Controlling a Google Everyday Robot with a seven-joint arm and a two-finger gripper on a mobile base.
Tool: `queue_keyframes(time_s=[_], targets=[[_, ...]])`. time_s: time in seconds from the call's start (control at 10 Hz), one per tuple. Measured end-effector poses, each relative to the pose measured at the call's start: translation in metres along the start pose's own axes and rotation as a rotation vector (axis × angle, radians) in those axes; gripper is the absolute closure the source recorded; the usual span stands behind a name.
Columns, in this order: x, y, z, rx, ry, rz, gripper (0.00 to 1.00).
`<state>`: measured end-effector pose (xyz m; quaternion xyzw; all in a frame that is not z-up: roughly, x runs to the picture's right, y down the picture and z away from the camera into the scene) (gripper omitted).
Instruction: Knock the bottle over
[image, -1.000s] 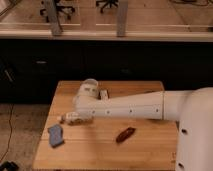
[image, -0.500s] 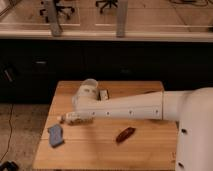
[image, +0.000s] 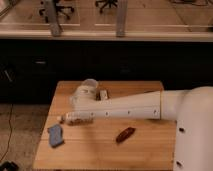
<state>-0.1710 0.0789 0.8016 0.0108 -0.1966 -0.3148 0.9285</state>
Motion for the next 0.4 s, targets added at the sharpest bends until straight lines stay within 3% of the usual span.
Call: queue_keyframes(time_s=[0.4], targets=[[-0.0053, -0.0089, 0.0038, 0.029, -0.001, -0.038, 0.98]])
